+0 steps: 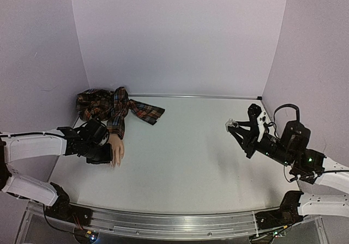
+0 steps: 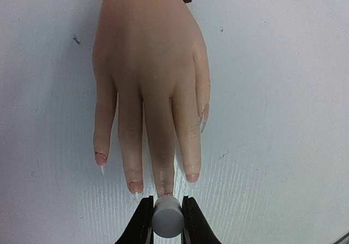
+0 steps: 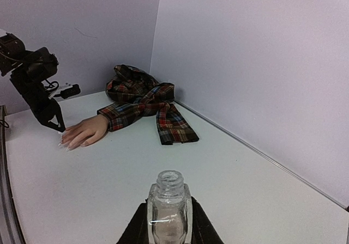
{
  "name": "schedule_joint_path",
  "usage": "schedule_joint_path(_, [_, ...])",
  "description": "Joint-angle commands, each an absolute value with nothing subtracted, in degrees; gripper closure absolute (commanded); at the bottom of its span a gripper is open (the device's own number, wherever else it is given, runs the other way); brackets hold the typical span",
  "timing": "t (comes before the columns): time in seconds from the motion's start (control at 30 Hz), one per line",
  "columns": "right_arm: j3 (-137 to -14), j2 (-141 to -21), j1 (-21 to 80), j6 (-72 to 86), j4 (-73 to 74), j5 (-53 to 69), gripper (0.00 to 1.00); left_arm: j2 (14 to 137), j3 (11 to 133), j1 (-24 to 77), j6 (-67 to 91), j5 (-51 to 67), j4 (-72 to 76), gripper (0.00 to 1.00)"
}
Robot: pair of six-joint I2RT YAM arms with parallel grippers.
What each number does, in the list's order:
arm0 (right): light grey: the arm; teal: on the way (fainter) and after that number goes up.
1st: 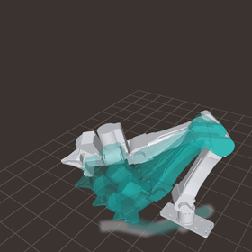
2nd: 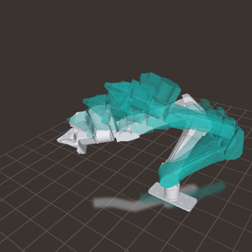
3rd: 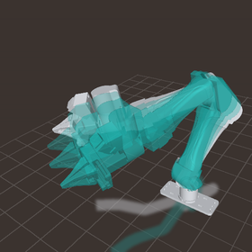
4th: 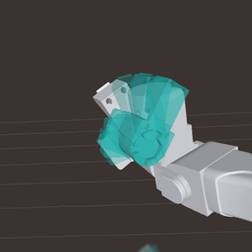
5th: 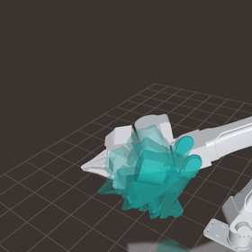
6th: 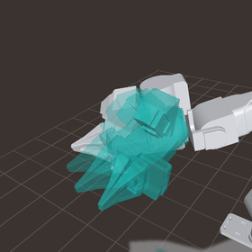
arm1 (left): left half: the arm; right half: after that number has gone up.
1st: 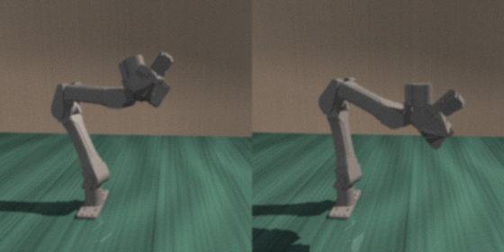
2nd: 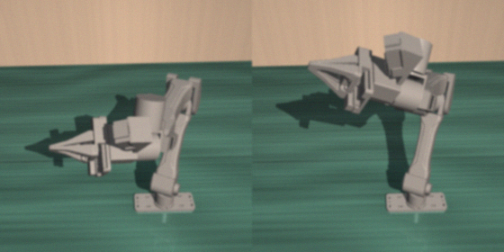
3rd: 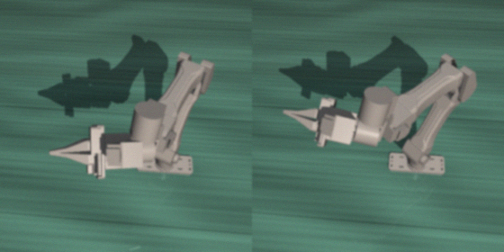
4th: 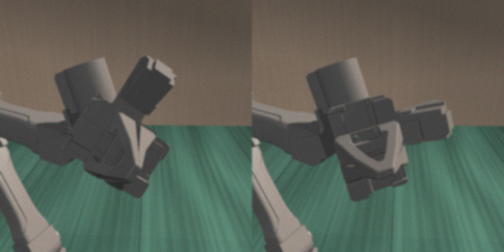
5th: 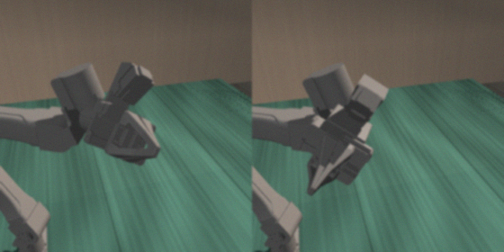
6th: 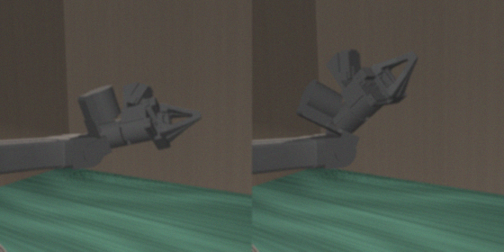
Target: Paint the nails
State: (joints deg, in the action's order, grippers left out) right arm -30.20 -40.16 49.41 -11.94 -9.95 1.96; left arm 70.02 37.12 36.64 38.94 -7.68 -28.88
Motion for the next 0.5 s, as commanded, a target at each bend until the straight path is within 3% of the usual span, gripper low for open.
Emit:
schedule_joint_path(0.0, [-30.49, -40.05, 49.14, -11.47, -12.66, 1.93, 1.00, 70.41, 38.67, 36.30, 38.19, -8.27, -27.29, 1.00])
schedule_joint_path(0.47, [-30.41, -40.06, 49.17, -11.50, -12.66, 2.11, 1.00, 69.93, 37.13, 36.31, 40.35, -7.26, -28.03, 1.00])
